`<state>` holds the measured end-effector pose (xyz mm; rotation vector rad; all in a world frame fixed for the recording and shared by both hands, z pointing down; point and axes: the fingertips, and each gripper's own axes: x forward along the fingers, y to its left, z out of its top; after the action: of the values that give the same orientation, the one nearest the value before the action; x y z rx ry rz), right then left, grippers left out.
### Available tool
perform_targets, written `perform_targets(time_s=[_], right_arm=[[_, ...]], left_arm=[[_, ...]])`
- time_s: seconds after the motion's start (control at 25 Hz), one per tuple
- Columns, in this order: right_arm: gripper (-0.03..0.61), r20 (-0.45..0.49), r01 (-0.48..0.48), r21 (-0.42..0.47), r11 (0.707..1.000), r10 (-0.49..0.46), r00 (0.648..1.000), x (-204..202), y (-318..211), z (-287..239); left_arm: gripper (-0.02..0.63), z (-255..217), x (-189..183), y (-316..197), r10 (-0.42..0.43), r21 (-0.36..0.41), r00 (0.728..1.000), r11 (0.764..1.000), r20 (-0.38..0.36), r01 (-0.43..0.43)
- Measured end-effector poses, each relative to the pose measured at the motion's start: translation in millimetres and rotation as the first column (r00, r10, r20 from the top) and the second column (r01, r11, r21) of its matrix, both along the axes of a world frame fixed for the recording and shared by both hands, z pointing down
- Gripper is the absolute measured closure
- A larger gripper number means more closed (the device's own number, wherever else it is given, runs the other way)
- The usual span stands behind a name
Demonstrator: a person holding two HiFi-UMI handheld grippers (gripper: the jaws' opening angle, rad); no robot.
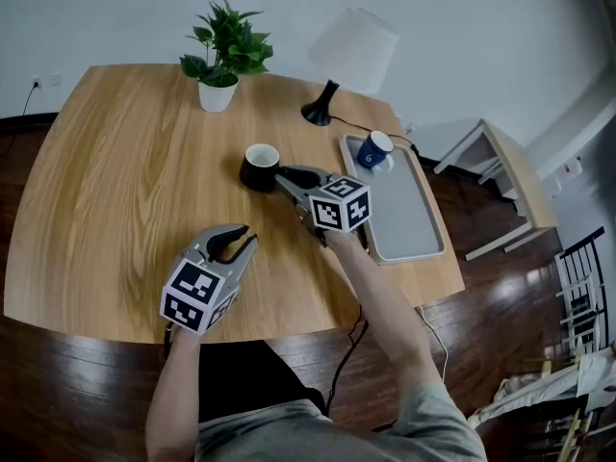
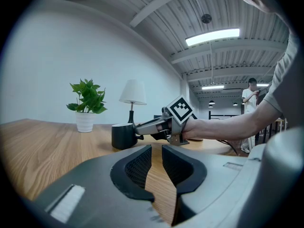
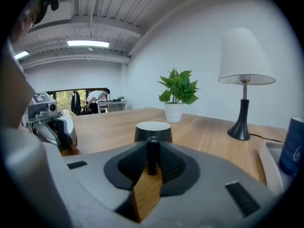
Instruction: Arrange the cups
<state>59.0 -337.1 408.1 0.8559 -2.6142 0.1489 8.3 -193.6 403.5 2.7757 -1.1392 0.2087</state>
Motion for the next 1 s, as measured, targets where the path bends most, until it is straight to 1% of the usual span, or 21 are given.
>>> perform_targets(time_s=[0.08,0.16,0.24,0.32,0.4,0.48,0.56,0.64,0.76,0.92,1.0], right_arm=[[0.492,0.033,-0.013,0.011,1.000,0.013,0.999,12,6,-12],[0.492,0.065,-0.037,0.023,0.999,0.035,0.997,33,12,-25],[0.492,0.092,-0.079,0.044,0.996,0.074,0.993,64,15,-42],[0.492,0.104,-0.140,0.082,0.987,0.131,0.986,103,16,-63],[0.492,0.103,-0.220,0.121,0.968,0.208,0.973,150,16,-80],[0.492,0.085,-0.304,0.146,0.942,0.294,0.952,199,14,-87],[0.492,0.055,-0.368,0.144,0.918,0.364,0.930,240,11,-81],[0.492,0.024,-0.406,0.116,0.906,0.406,0.913,268,9,-66],[0.492,-0.025,-0.421,0.073,0.904,0.424,0.905,287,8,-41],[0.492,-0.039,-0.413,0.039,0.910,0.415,0.909,294,6,-27],[0.492,-0.067,-0.412,0.023,0.911,0.412,0.909,298,7,-20]], left_arm=[[0.534,-1,-2,0,-0.003,-0.001,1.000,1.000,0.000,0.003],[0.534,0,-2,1,-0.007,-0.001,1.000,1.000,0.000,0.007],[0.534,0,-1,0,-0.006,-0.001,1.000,1.000,0.000,0.006],[0.534,-2,0,-1,-0.005,0.001,1.000,1.000,0.000,0.005],[0.534,-2,0,-1,-0.004,0.001,1.000,1.000,0.001,0.004],[0.534,-2,-1,-1,-0.002,0.001,1.000,1.000,0.003,0.002],[0.534,-1,-1,-1,-0.003,0.001,1.000,1.000,0.003,0.003],[0.534,0,-1,0,-0.006,0.000,1.000,1.000,0.002,0.006],[0.534,1,0,0,-0.006,-0.001,1.000,1.000,0.001,0.006],[0.534,0,1,-1,-0.005,0.000,1.000,1.000,0.000,0.005],[0.534,0,1,-1,-0.004,0.000,1.000,1.000,-0.001,0.004]])
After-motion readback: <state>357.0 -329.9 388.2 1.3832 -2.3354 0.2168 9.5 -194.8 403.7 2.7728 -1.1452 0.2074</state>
